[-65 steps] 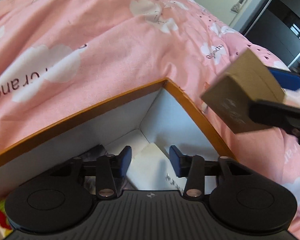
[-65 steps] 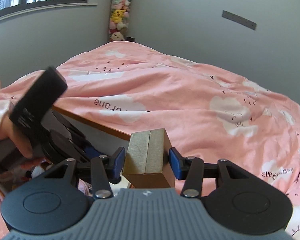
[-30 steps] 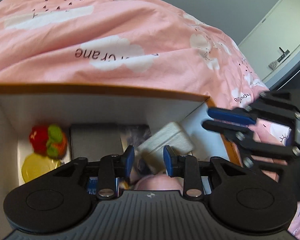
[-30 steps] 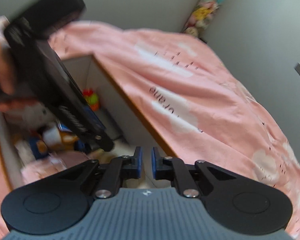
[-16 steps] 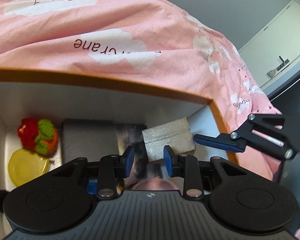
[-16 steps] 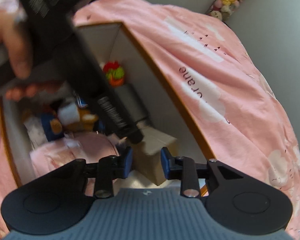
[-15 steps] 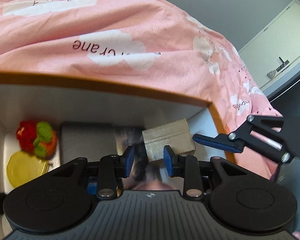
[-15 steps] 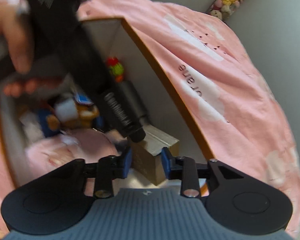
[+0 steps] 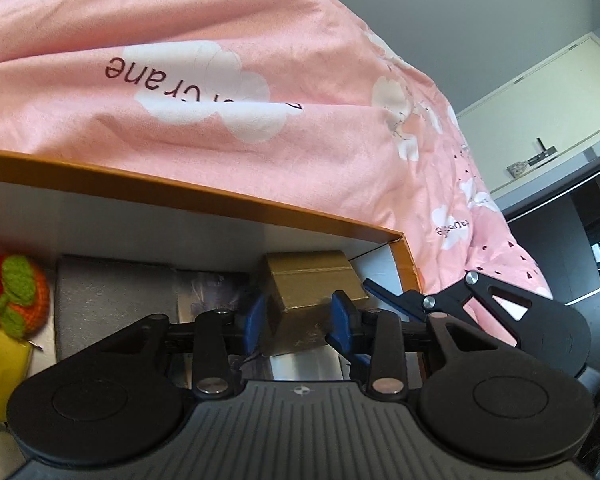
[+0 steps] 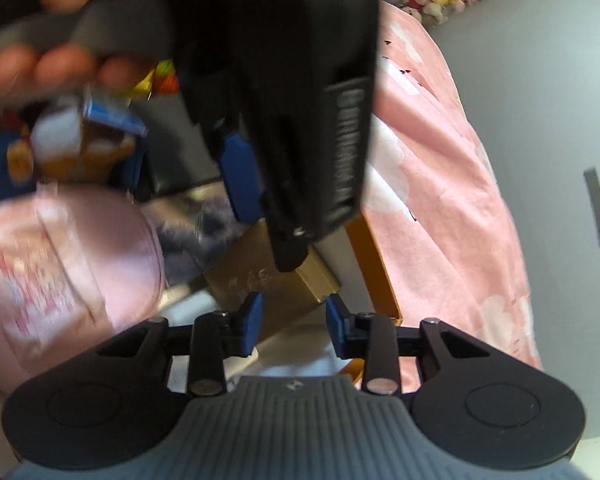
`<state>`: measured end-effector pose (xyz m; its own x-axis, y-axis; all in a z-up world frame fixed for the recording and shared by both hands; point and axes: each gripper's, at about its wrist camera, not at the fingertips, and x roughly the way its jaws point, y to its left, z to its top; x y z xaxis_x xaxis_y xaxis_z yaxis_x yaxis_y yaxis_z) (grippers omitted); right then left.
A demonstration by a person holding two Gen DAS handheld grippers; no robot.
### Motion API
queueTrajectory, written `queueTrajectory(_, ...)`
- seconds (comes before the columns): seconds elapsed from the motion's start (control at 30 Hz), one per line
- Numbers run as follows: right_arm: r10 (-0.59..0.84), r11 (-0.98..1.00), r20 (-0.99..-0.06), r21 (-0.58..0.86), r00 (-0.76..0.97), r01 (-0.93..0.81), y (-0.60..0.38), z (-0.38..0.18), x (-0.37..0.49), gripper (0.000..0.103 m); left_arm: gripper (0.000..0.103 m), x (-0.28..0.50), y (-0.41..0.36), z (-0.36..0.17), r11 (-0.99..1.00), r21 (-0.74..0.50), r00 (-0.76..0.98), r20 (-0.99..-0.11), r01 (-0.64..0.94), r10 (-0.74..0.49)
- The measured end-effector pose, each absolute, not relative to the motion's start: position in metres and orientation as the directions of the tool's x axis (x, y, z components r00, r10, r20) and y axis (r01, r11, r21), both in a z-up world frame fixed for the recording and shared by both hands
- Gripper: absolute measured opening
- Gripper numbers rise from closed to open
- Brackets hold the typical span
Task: Organize objects
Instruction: 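Set the gold box in the box corner and open the right tool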
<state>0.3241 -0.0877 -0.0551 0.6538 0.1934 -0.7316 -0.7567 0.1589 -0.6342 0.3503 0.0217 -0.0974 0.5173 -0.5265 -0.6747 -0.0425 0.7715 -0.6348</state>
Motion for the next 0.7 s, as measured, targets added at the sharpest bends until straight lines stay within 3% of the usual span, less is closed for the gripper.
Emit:
queueTrajectory(0.13, 0.157, 0.172, -0.741, -0.631, 0.653, -0.756, -0.086, -0.052, 0.317, 0.034, 0.042, 0.351, 0.020, -0.098, 0.770, -0.637, 0.516, -0.671, -0.034, -0.533)
queueTrajectory(0.2, 0.151, 0.212, -0.783, -0.570, 0.603, -0.794, -0.084, -0.048, 0.318, 0.021, 0.042, 0.352, 0.019, -0.098, 0.768, -0.640, 0.519, -0.666, -0.027, -0.536)
queueTrajectory(0.4, 0.138, 0.328, -0.869, -0.412, 0.475, -0.850, -0.077, -0.051, 0.333, 0.015, 0.041, 0.354, 0.018, -0.097, 0.768, -0.641, 0.524, -0.662, -0.025, -0.536)
queueTrajectory(0.47, 0.120, 0.381, -0.876, -0.394, 0.467, -0.836, -0.076, -0.056, 0.344, 0.005, 0.041, 0.353, 0.020, -0.098, 0.766, -0.642, 0.528, -0.661, -0.029, -0.534)
queueTrajectory(0.57, 0.139, 0.445, -0.881, -0.352, 0.452, -0.823, -0.077, -0.059, 0.355, 0.004, 0.041, 0.350, 0.024, -0.099, 0.767, -0.639, 0.538, -0.663, -0.045, -0.521)
queueTrajectory(0.7, 0.144, 0.460, -0.847, -0.400, 0.511, -0.793, -0.075, -0.064, 0.356, 0.000, 0.041, 0.350, 0.027, -0.103, 0.758, -0.649, 0.533, -0.663, -0.061, -0.525)
